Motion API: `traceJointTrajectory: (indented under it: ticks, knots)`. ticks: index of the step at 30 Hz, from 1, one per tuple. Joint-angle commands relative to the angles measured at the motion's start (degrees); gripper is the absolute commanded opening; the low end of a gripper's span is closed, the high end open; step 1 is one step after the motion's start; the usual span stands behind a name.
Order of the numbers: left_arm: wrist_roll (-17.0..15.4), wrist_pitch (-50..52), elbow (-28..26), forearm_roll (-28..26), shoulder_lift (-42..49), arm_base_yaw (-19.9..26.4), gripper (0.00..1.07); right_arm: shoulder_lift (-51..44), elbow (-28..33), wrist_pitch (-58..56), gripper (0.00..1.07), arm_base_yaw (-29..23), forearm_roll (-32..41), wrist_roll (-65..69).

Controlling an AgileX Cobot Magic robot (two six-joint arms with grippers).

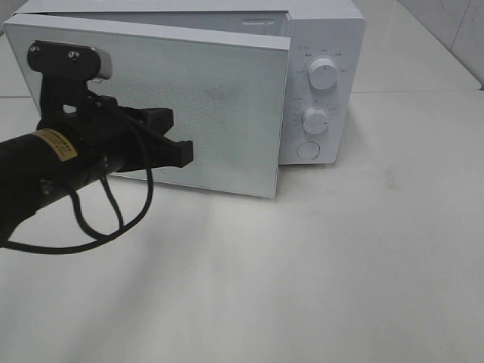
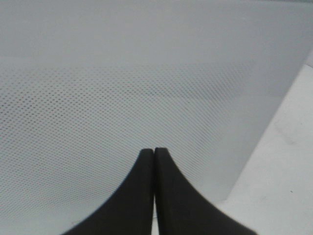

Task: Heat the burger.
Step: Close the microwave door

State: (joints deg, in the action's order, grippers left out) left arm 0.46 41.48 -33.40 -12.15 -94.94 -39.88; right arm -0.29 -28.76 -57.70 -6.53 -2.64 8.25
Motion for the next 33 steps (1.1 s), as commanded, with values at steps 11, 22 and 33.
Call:
traceJointTrajectory:
  ticks: [11,22,33]
  knots:
    - [8.3,-1.8,-16.0,-11.9,-10.9,-5.3,0.00,-1.5,0.1,0.7,0.75,0.2,-0.2,0.3]
    - [12.9,-5.3,-26.8,-18.4,-17.5,-5.8,0.00,-1.5,0.1,0.7,0.75,0.2,-0.2,0.3]
    - [19.3,-7.9,-36.2,-24.3,-22.9,-5.0,0.00,-1.5,0.1,0.7,0.75,0.2,-0.2,0.3]
